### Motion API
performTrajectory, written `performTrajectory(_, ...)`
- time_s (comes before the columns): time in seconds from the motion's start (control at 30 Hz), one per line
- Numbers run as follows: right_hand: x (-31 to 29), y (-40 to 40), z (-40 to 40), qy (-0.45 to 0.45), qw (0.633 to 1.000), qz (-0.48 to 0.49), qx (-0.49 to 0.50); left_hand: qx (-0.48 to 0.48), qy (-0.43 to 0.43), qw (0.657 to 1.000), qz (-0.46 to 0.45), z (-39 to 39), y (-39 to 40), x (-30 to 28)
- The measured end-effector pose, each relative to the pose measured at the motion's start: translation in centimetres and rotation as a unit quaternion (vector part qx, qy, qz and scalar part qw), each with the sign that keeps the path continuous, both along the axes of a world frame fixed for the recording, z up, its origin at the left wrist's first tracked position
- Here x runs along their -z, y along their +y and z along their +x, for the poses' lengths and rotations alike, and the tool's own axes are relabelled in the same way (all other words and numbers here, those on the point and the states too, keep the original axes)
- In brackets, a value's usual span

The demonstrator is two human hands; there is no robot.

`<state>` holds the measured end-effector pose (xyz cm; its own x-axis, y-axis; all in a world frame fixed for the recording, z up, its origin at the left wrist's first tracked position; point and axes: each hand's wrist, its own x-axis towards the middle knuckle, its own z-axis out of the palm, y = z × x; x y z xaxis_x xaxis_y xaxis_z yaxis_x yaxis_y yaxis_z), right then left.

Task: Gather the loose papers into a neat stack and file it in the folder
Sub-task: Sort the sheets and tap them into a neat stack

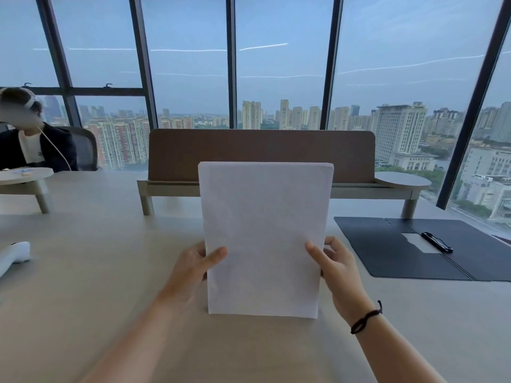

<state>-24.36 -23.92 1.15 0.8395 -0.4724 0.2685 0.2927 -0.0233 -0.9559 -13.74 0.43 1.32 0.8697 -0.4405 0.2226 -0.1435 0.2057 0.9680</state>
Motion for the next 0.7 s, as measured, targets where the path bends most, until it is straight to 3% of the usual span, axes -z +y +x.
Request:
performTrajectory(0.13,-1.4,0.9,0.8,-0.015,0.999,-0.031,-0.030,-0.004,-0.057,0.998,-0.008,-0.1,-0.8,-3.1)
performTrajectory(0.7,-8.9,2.1,-0.4,-0.113,0.989,0.004,-0.097,0.015,-0.066,0.995,-0.076,-1.2,0.2,-9.7)
